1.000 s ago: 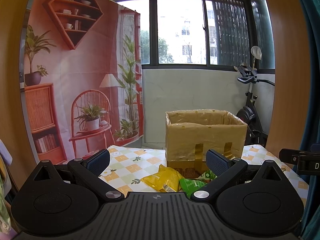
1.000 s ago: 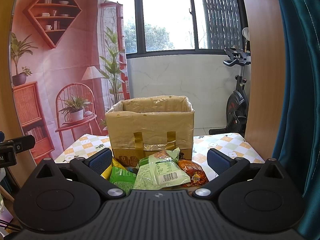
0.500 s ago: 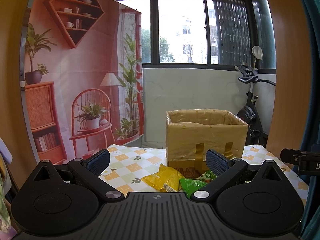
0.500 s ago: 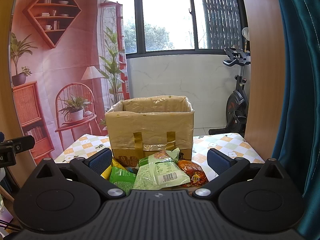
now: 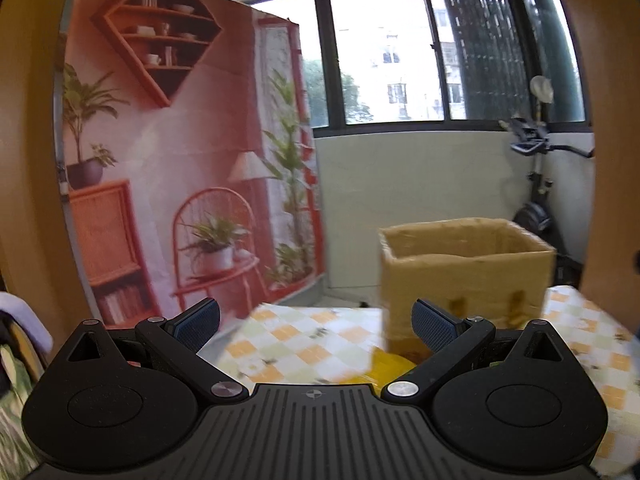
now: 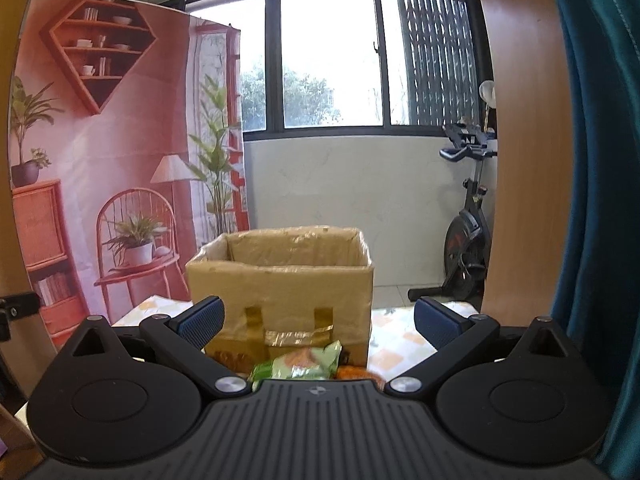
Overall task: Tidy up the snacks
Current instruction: 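Lower both tools toward the snack bags in front of the box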
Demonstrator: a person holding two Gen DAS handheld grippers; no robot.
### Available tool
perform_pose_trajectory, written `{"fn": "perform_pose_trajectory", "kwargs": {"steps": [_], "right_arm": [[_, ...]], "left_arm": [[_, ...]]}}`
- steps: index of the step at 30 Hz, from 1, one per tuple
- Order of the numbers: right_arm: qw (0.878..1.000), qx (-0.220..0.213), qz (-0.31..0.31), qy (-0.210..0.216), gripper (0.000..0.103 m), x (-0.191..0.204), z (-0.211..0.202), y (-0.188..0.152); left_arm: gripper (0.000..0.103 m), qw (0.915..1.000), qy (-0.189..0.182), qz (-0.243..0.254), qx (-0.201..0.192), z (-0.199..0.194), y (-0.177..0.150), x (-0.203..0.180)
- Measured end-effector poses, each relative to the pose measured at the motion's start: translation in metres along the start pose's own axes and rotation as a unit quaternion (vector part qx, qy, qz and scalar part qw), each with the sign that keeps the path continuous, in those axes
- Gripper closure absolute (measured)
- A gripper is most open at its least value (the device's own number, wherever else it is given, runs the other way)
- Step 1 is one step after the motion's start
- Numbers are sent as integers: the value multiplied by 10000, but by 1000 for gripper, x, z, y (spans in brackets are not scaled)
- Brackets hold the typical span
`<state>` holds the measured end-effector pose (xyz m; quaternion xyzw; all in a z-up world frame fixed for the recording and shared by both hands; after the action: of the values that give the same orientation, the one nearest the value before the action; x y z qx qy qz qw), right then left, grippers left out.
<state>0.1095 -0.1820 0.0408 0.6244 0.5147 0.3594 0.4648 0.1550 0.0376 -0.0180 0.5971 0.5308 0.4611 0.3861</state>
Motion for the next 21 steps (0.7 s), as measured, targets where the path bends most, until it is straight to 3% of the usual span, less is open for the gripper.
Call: {"fn": "perform_pose_trajectory", "kwargs": {"steps": [7, 21], "right_arm": [[9999, 120, 24, 69, 0, -16, 38, -9], [9978, 656, 82, 55, 1, -29, 81, -57]], "left_arm": [[0, 9989, 380, 214, 163, 35, 4, 27], [1, 9952, -252, 172, 927, 81, -35, 13]]}}
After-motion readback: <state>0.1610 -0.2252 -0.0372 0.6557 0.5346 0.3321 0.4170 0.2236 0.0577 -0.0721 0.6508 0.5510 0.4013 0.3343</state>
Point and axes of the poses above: each gripper's, at about its wrist camera, not at the fingertips, and z roughly the way its jaws point, x to its left, y to its top, the point moved 10 cm from there along z, roughly the way its jaws point, and after that the axes turned 4 degrees about -y, right-handed, at the moved point
